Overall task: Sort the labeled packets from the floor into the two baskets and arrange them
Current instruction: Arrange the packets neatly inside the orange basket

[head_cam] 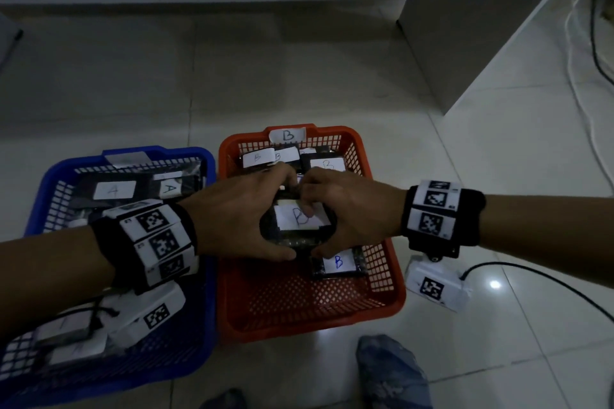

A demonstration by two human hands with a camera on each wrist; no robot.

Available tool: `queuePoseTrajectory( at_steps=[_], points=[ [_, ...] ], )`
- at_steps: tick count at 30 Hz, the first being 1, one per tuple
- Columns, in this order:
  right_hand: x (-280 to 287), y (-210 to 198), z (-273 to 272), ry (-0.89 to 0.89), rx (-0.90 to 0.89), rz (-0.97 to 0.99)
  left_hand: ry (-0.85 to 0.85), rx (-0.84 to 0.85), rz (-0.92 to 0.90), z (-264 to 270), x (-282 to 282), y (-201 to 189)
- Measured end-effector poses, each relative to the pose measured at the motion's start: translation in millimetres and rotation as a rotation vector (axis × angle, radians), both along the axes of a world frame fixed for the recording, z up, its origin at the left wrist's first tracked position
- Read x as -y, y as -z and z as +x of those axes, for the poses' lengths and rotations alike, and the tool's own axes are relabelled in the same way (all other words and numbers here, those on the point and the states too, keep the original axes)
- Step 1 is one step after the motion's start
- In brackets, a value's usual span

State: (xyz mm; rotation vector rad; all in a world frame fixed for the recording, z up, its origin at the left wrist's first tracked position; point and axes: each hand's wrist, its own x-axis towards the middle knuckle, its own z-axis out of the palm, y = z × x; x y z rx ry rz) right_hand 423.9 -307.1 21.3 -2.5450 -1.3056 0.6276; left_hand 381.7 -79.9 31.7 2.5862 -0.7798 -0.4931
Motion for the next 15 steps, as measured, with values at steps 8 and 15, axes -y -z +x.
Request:
queuePoseTrajectory(
  at_steps=[8,15],
  points=[
    [23.6,19.5,-14.8,-0.108,0.13,-0.482,0.076,0.215,0.418,5.9,-44.7,19.2],
    [15.3,35.1,-20.0,-0.033,0.082,-0.472,0.104,0.196,0.515,-1.0,-39.9,31.0]
  ],
)
